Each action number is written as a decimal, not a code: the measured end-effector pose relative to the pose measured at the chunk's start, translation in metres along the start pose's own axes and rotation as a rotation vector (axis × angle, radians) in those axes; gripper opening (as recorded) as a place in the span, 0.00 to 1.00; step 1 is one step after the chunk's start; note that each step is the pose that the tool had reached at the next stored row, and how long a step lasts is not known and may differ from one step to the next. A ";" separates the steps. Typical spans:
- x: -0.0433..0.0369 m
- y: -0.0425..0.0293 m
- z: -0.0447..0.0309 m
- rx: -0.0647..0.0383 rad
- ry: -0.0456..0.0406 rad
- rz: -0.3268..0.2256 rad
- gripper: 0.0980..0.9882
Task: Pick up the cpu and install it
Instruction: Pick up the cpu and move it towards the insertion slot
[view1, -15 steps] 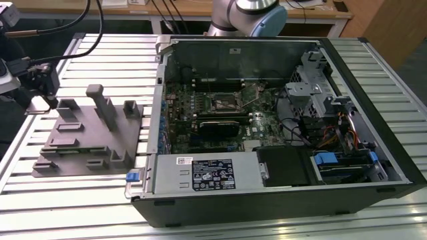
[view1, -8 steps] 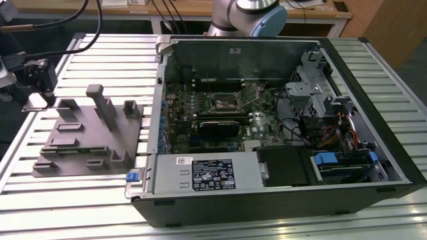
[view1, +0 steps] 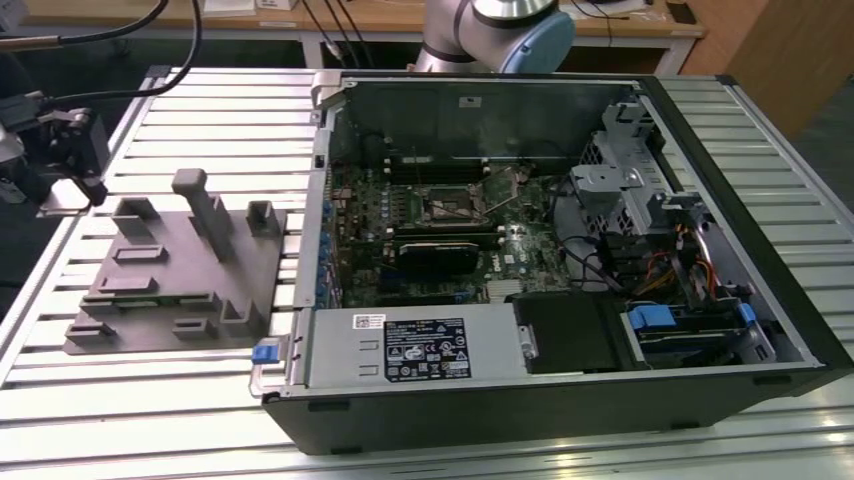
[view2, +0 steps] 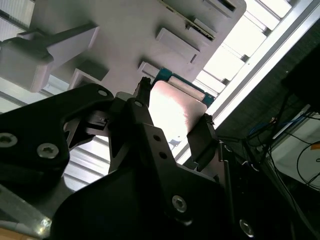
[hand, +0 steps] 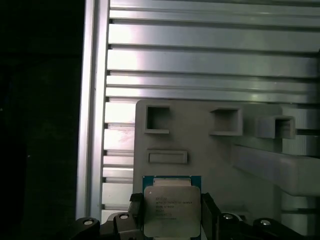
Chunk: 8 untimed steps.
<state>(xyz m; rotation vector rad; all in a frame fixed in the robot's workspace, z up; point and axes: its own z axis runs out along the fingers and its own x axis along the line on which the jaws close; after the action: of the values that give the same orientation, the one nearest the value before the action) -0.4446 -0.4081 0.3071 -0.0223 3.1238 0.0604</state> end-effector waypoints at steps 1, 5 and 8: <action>0.0000 0.0001 -0.0013 0.000 0.0001 0.000 0.50; -0.0001 0.0003 -0.0070 0.000 0.0000 0.000 0.50; -0.0002 0.0005 -0.0115 0.000 0.0000 0.000 0.50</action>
<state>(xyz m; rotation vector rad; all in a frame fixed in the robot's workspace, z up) -0.4446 -0.4081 0.3186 -0.0223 3.1238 0.0605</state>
